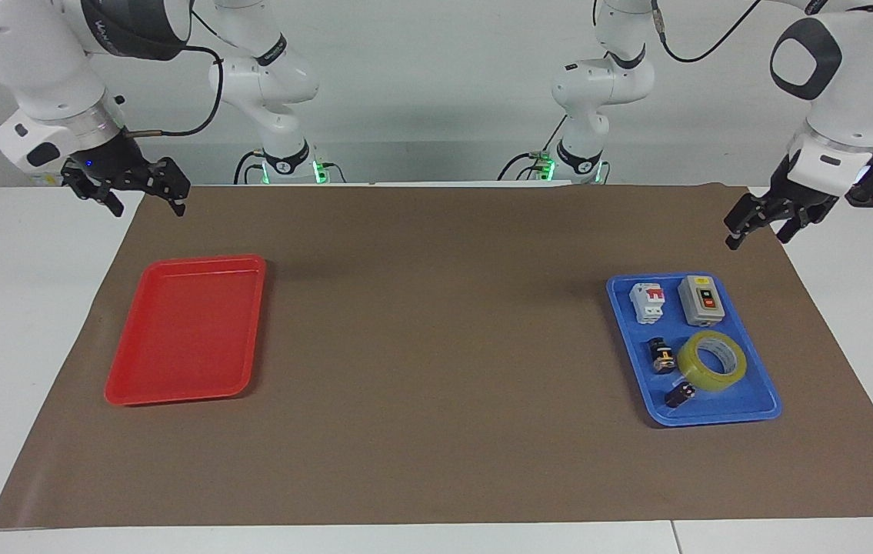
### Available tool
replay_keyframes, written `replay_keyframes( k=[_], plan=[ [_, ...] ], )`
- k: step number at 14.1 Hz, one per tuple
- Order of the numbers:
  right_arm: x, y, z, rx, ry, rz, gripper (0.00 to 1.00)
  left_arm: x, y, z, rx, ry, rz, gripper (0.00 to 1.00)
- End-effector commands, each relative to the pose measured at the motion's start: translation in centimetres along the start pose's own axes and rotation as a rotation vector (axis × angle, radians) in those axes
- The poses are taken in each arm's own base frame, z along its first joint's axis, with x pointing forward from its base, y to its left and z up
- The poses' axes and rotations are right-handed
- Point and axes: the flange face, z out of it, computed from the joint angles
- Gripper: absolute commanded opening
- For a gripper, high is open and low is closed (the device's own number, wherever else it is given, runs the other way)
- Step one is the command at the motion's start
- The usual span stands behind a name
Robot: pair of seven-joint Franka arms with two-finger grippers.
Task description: Place and move tape with both arms
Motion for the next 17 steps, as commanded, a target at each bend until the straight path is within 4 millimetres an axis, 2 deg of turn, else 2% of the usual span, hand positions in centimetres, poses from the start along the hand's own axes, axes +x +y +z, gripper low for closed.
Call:
replay_keyframes(
  k=[1, 3, 5, 7, 9, 11, 12, 15, 17],
  plan=[
    [-0.3, -0.1, -0.3, 0.009, 0.003, -0.012, 1.0, 2.3, -1.4, 5.8, -0.012, 0.001, 0.033, 1.0],
    [-0.3, -0.1, -0.3, 0.01, 0.002, -0.012, 1.0, 4.1, -3.1, 10.2, -0.007, -0.012, 0.023, 1.0],
    [-0.3, -0.1, -0.2, 0.01, 0.0, -0.012, 1.0, 5.8, -4.0, 13.5, -0.002, 0.006, 0.04, 1.0],
    [-0.3, -0.1, -0.2, 0.01, 0.0, -0.012, 1.0, 6.7, -4.4, 16.1, 0.004, 0.045, 0.066, 1.0],
    [-0.3, -0.1, -0.2, 0.01, -0.001, -0.012, 1.0, 7.3, -4.4, 19.7, 0.006, 0.03, 0.084, 1.0],
    [-0.4, -0.1, -0.3, 0.01, 0.0, -0.012, 1.0, 7.0, -4.5, 21.4, 0.004, 0.028, 0.098, 1.0],
    [-0.4, -0.1, -0.3, 0.01, 0.0, -0.012, 1.0, 6.0, -4.9, 23.0, 0.002, 0.007, 0.099, 0.98],
    [-0.4, -0.2, -0.2, 0.01, -0.001, -0.013, 1.0, 5.4, -5.2, 24.2, 0.006, 0.021, 0.102, 0.95],
    [-0.4, -0.2, -0.2, 0.01, -0.001, -0.013, 1.0, 4.2, -4.9, 25.8, 0.006, 0.02, 0.099, 0.9]
  ],
)
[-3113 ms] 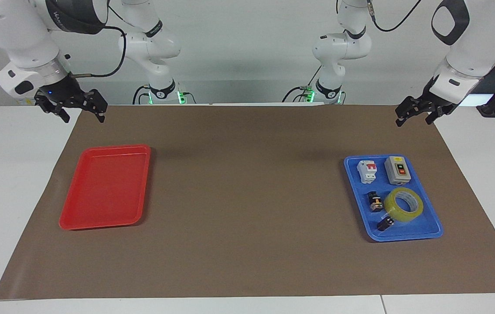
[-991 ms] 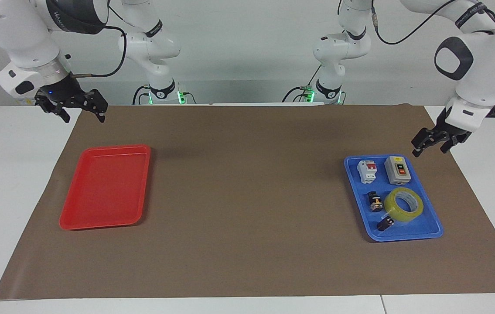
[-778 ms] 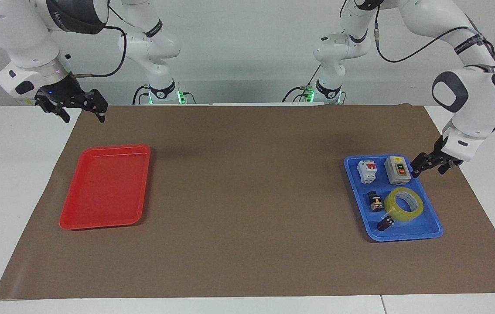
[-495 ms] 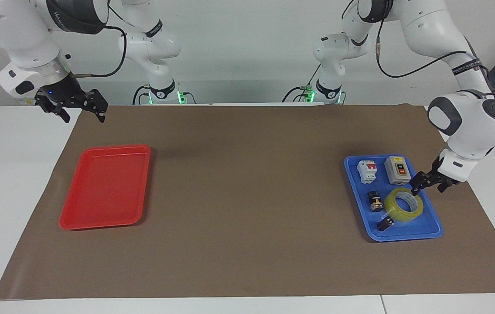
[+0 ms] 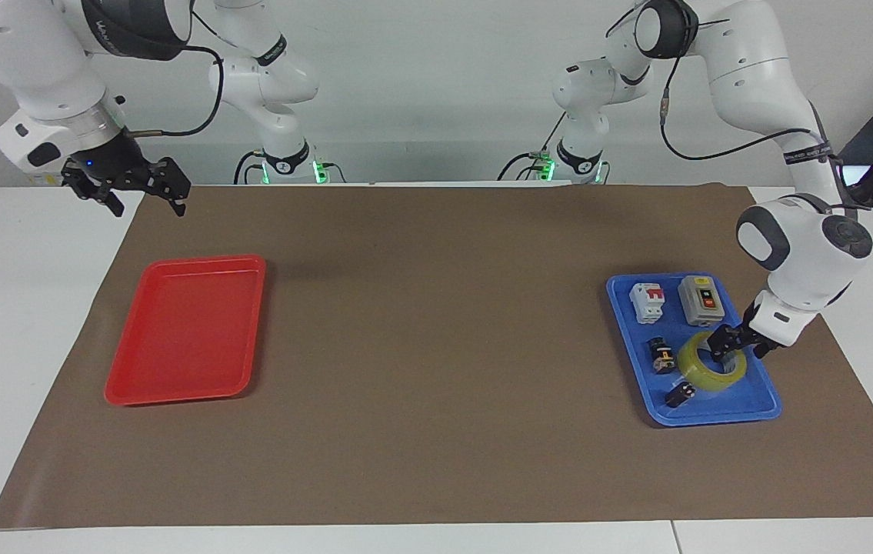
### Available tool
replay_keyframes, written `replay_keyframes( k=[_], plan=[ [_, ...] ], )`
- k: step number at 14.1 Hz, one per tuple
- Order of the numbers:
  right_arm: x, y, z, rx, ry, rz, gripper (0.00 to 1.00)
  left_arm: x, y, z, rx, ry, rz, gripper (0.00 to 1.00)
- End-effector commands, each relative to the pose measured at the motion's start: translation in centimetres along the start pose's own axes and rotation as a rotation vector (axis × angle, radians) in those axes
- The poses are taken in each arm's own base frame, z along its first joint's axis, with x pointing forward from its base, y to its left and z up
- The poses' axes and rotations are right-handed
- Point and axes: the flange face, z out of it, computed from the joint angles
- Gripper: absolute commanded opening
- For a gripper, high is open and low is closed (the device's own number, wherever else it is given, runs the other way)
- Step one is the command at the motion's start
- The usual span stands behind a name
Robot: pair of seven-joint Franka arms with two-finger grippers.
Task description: Place and move tape with both arms
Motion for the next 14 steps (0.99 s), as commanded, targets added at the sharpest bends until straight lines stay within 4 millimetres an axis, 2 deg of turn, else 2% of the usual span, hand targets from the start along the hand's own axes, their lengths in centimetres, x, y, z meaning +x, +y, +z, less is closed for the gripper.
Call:
replay_keyframes(
  k=[1, 3, 4, 5, 6, 8, 10, 11, 14],
  plan=[
    [-0.4, -0.1, -0.2, 0.01, -0.001, -0.012, 1.0, -1.6, 0.3, 1.5, -0.004, 0.033, 0.001, 0.86],
    [-0.4, -0.2, -0.2, 0.01, -0.001, -0.014, 1.0, -2.0, 0.4, 1.9, -0.004, 0.031, 0.001, 0.79],
    [-0.4, -0.2, -0.2, 0.01, -0.001, -0.014, 1.0, -2.2, 0.6, 1.9, -0.007, 0.02, 0.003, 0.62],
    [-0.4, -0.2, -0.2, 0.01, -0.001, -0.014, 1.0, -2.8, 0.8, 2.2, -0.011, 0.002, 0.003, 0.14],
    [-0.4, -0.2, -0.2, 0.01, -0.001, -0.014, 1.0, -3.1, 0.6, 2.3, -0.012, -0.01, 0.001, 0.0],
    [-0.4, -0.2, -0.2, 0.01, -0.001, -0.014, 1.0, -3.1, 0.2, 1.7, -0.015, -0.024, -0.001, 0.0],
    [-0.4, -0.2, -0.2, 0.01, -0.001, -0.014, 1.0, -3.0, 0.2, -0.1, -0.011, -0.004, -0.003, 0.0],
    [-0.4, -0.2, -0.2, 0.01, -0.001, -0.014, 1.0, -3.2, 0.2, -1.3, -0.014, -0.013, -0.002, 0.0],
    [-0.4, -0.2, -0.2, 0.01, -0.001, -0.014, 1.0, -4.0, 0.3, -6.8, -0.019, -0.027, -0.004, 0.0]
  ],
)
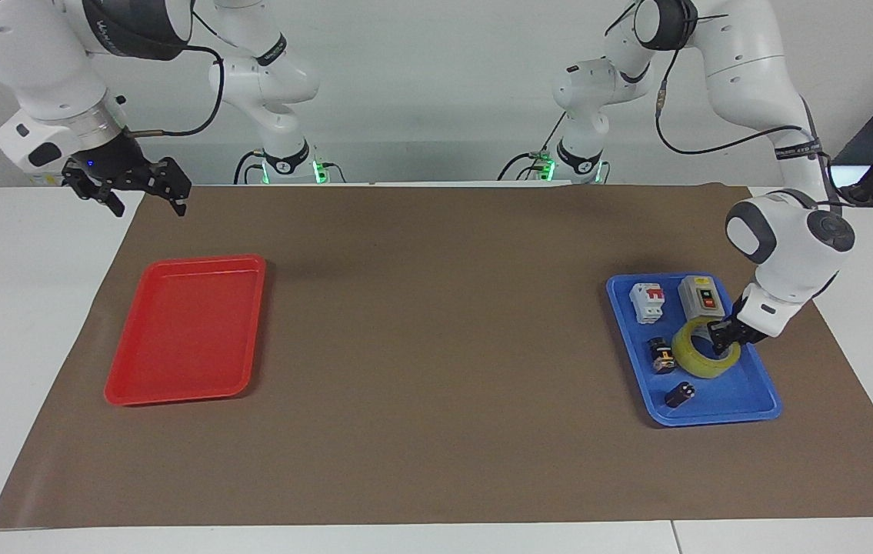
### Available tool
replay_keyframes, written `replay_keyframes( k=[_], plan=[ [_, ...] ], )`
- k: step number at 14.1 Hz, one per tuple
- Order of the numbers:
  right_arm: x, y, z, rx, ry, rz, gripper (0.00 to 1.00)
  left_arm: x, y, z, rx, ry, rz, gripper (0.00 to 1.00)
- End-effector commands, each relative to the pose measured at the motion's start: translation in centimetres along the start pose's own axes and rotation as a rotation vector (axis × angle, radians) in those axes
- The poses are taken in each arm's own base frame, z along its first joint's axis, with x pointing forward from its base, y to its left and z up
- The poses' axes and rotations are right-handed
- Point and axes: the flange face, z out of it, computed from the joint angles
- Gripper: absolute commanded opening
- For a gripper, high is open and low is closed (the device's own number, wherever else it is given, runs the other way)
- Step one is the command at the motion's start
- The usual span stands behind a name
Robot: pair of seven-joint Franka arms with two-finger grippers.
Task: Place and move tape with both arms
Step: 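Grasp the yellow tape roll with the left gripper, then carry the tape roll out of the blue tray to the table center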
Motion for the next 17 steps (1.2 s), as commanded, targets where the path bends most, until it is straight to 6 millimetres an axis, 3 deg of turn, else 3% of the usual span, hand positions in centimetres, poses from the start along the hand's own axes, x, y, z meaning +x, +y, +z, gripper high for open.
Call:
replay_keyframes(
  k=[1, 2, 4, 7, 12, 15, 17],
  plan=[
    [-0.4, -0.1, -0.2, 0.01, -0.001, -0.012, 1.0, -2.2, 0.8, -5.9, -0.014, -0.023, 0.003, 0.0],
    [-0.4, -0.1, -0.2, 0.01, -0.001, -0.012, 1.0, -2.6, 1.6, -6.8, -0.019, -0.046, -0.025, 0.0],
    [-0.4, -0.1, -0.2, 0.01, -0.001, -0.012, 1.0, -2.6, 6.8, -7.5, -0.022, -0.066, -0.091, 0.0],
    [-0.4, -0.1, -0.3, 0.01, -0.001, -0.014, 1.0, -3.1, 16.5, -5.8, -0.027, -0.02, -0.148, 0.0],
    [-0.4, -0.1, -0.2, 0.01, -0.003, -0.015, 1.0, -6.9, 34.6, -3.6, -0.022, 0.024, -0.184, 0.0],
    [-0.4, 0.0, -0.2, 0.01, -0.004, -0.015, 1.0, -10.6, 43.1, -2.3, -0.018, 0.012, -0.188, 0.0],
    [-0.4, 0.0, -0.2, 0.01, -0.004, -0.015, 1.0, -10.9, 47.5, -0.8, 0.027, 0.05, -0.202, 0.0]
  ],
)
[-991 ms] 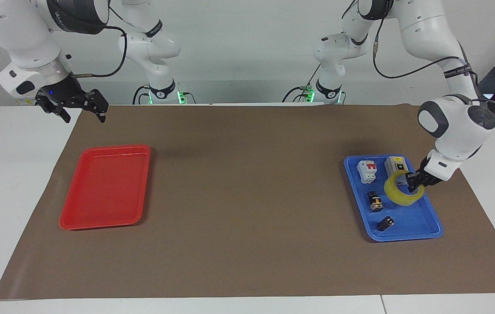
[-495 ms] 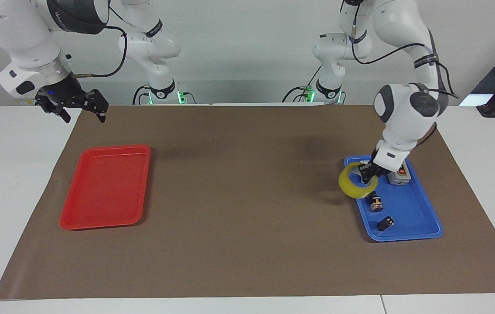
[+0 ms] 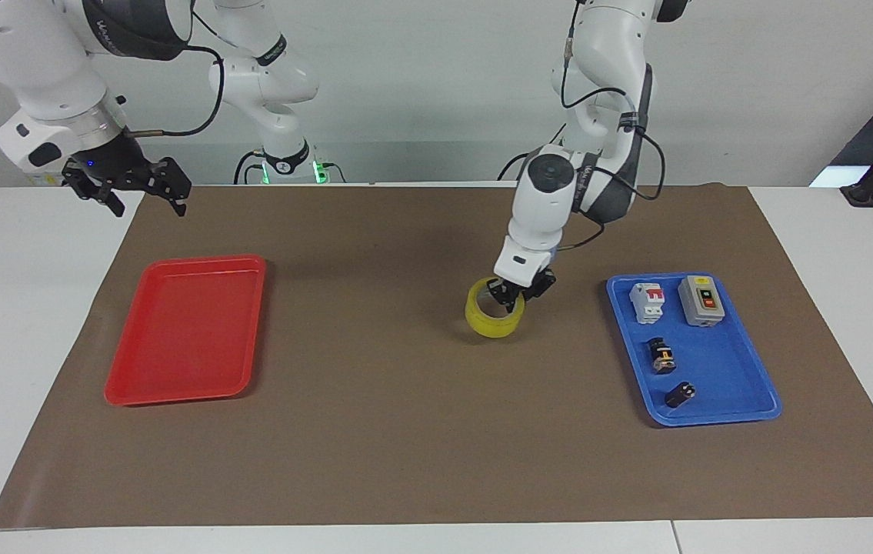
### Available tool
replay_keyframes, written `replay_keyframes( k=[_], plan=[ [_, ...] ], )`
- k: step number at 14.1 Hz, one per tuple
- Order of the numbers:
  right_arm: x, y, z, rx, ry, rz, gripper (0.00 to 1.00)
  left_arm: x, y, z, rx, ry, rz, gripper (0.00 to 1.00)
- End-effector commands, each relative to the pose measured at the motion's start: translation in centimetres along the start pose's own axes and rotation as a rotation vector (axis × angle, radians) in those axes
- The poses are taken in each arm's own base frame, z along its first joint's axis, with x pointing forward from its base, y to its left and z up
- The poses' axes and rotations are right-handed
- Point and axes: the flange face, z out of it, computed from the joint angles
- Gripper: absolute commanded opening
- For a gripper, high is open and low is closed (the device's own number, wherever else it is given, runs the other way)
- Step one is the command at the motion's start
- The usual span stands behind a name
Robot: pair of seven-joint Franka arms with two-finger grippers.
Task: Place and move tape with both arms
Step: 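Carry the tape roll out of the blue tray to the table center, then release the tape with the left gripper while the right gripper reaches it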
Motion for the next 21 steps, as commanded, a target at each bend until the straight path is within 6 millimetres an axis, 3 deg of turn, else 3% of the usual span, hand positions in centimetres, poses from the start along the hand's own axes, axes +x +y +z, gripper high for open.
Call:
replay_keyframes(
  k=[1, 3, 4, 7, 8, 9, 11, 12, 15, 18, 19, 21],
  plan=[
    [-0.4, 0.0, -0.2, 0.01, -0.004, -0.015, 1.0, 0.2, 4.6, 1.5, 0.027, 0.073, -0.05, 0.0],
    [-0.5, 0.0, -0.3, 0.01, -0.003, -0.015, 1.0, -0.5, 7.0, 1.7, 0.014, 0.082, -0.035, 0.0],
    [-0.4, 0.0, -0.2, 0.01, -0.004, -0.015, 1.0, -1.2, 8.0, 2.8, 0.02, 0.077, -0.015, 0.0],
    [-0.5, 0.0, -0.3, 0.01, -0.003, -0.015, 1.0, -2.0, 8.7, 3.6, 0.023, 0.07, 0.001, 0.0],
    [-0.5, 0.0, -0.3, 0.01, -0.003, -0.015, 1.0, -2.0, 8.7, 3.6, 0.022, 0.069, 0.0, 0.4],
    [-0.5, 0.0, -0.3, 0.01, -0.003, -0.015, 1.0, -1.8, 8.6, 3.4, 0.02, 0.071, 0.001, 0.99],
    [-0.4, 0.0, -0.3, 0.01, -0.001, -0.015, 1.0, -1.3, 8.0, 1.4, 0.009, 0.082, -0.006, 1.0],
    [-0.4, -0.1, -0.2, 0.01, -0.003, -0.012, 1.0, -0.9, 6.7, -0.2, -0.001, 0.092, -0.024, 1.0],
    [-0.5, 0.0, -0.1, 0.012, -0.006, -0.009, 1.0, 0.0, 1.6, -5.4, -0.007, 0.11, -0.089, 1.0],
    [-1.5, -0.2, 0.3, 0.018, -0.076, -0.022, 1.0, 2.2, -5.1, -8.4, 0.059, 0.071, -0.077, 1.0],
    [-1.4, -1.2, 0.2, 0.016, -0.071, -0.038, 1.0, 2.9, -7.5, -9.2, 0.072, 0.056, -0.057, 1.0],
    [0.3, -6.1, 0.2, 0.025, 0.037, -0.106, 1.0, 3.9, -11.6, -10.5, 0.057, 0.029, -0.004, 1.0]
  ],
)
